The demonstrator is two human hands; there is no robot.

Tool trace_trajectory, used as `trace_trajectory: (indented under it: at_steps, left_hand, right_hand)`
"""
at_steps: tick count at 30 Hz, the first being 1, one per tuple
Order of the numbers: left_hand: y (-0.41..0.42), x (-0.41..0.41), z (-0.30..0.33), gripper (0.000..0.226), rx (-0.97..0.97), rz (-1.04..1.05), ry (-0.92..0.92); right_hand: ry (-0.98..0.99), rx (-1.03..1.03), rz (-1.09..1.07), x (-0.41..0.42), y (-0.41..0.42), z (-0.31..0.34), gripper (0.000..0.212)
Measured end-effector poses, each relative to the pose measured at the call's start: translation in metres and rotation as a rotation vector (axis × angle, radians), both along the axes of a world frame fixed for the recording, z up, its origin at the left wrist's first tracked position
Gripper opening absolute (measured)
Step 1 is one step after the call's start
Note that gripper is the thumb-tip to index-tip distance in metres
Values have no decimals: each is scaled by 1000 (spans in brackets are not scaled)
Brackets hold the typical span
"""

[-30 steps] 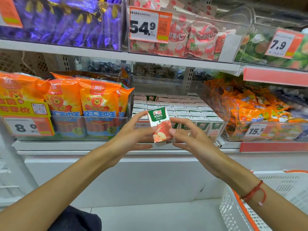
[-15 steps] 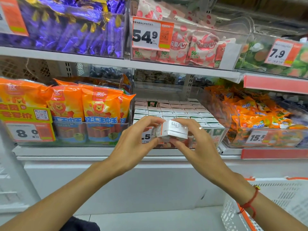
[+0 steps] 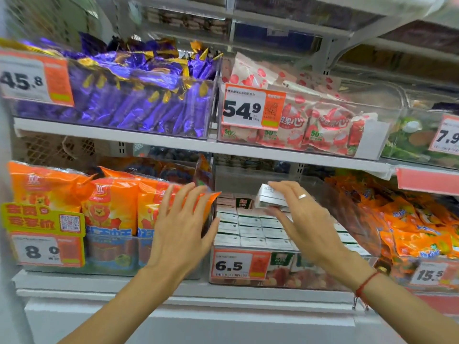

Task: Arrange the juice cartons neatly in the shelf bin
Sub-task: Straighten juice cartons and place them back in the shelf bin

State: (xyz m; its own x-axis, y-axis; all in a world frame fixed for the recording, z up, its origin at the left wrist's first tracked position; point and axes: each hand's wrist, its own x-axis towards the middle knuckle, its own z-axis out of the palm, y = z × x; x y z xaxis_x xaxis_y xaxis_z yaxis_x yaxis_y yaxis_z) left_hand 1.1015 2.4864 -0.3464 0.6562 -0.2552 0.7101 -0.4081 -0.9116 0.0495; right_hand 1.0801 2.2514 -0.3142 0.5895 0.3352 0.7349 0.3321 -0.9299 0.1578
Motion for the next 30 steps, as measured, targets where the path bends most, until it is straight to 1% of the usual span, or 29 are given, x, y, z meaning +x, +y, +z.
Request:
trace_trajectory:
  at_steps: [3, 7, 10, 11, 12, 14, 15, 16, 19, 22, 25, 26, 28, 29, 30]
  left_hand:
    - [4, 10, -14, 53, 37, -11, -52]
    - [5, 17, -23, 52, 10, -33, -121]
    - [5, 19, -25, 52, 3, -36, -130]
    - [4, 20, -26, 52, -1, -37, -134]
    - [4, 20, -26, 52, -6, -37, -139]
    - [3, 22, -27, 51, -12, -33, -148]
    - [3, 22, -28, 51, -15, -28, -156]
    - [3, 23, -28, 50, -17, -24, -165]
    - [2, 25, -30, 50, -19, -15, -185]
    - [2, 26, -32, 51, -19, -5, -192]
    - [1, 26, -32, 51, -23, -4, -198]
    - [1, 27, -32, 51, -24, -5, -201]
    - [1, 27, -32, 51, -27, -6, -205]
    - [1, 27, -33, 51, -27, -4, -207]
    - [0, 28, -33, 51, -25, -1, -210]
  right_hand:
    - [59, -53, -26, 41, 1, 5, 46]
    - [225, -48, -110, 89, 7, 6, 44]
    - [352, -69, -97, 115, 4, 1, 50]
    - [420, -32, -55, 122, 1, -1, 51]
    - [502, 49, -4, 129, -3, -2, 49]
    - [682, 295, 94, 138, -10, -2, 43]
    - [758, 376, 119, 141, -14, -4, 41]
    - [804, 384, 116, 144, -18, -7, 42]
    - [847, 281, 98, 146, -21, -24, 39]
    - [774, 157, 72, 148, -20, -34, 37]
    - [758, 99, 86, 150, -20, -32, 36]
    - [775, 109, 81, 151, -20, -29, 34]
    - [823, 218, 73, 155, -20, -22, 26]
    - [831, 277, 63, 158, -19, -18, 22]
    - [800, 289, 47, 163, -18, -14, 22]
